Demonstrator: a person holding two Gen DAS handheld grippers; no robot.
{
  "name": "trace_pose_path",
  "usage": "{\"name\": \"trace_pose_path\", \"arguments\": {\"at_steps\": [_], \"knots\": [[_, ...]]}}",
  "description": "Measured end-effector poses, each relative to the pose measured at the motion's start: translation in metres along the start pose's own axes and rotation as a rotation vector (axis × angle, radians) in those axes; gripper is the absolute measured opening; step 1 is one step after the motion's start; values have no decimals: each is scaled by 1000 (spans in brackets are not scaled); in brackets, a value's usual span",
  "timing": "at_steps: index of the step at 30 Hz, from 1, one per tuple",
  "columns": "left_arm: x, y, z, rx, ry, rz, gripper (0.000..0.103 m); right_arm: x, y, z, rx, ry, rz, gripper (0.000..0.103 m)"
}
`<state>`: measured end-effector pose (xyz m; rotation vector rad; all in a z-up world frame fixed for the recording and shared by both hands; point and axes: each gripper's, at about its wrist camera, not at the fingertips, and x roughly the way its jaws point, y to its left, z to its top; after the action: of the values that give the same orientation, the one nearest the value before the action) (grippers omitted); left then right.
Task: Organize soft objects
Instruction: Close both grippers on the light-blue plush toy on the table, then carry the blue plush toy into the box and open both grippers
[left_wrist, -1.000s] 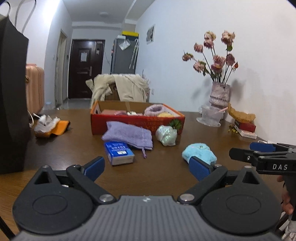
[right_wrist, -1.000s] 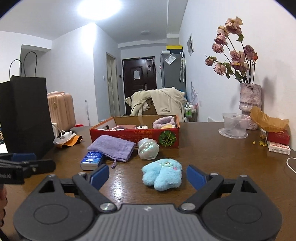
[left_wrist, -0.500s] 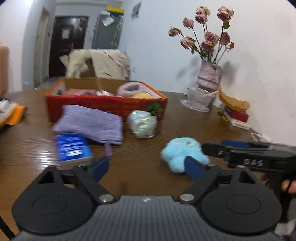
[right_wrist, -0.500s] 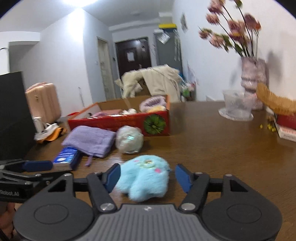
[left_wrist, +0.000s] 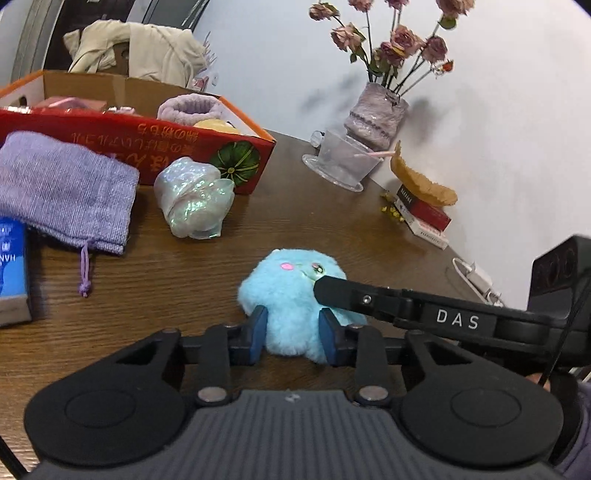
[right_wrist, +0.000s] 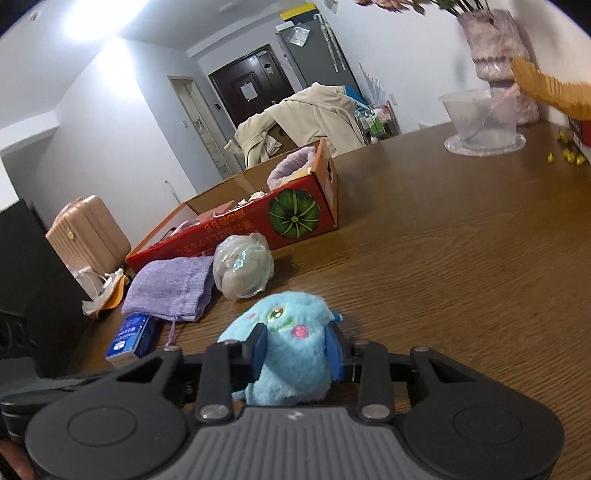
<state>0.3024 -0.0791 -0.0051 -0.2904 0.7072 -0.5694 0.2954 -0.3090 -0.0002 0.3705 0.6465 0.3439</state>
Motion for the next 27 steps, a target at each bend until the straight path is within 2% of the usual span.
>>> {"name": "trace_pose_path", "arguments": {"at_steps": [10, 15, 17, 20, 24, 27], "knots": [[-10, 6, -1, -88, -15, -32, 28, -4, -2, -3, 63, -9, 23, 31], [-51, -10, 10, -56, -102, -52, 28, -35, 32, 9, -8, -90, 28, 31], [-62, -7, 33, -75, -135, -64, 28, -39, 51, 30, -60, -124, 42, 31], [-64, 13, 88, -122, -144, -71, 28, -21, 75, 79, -139, -151, 65, 31], [-38, 57, 172, -138, -100, -32, 29, 43, 86, 152, -158, -102, 126, 31], [-6, 94, 212, -144, -76, -12, 30, 107, 86, 196, -141, -41, 133, 31]]}}
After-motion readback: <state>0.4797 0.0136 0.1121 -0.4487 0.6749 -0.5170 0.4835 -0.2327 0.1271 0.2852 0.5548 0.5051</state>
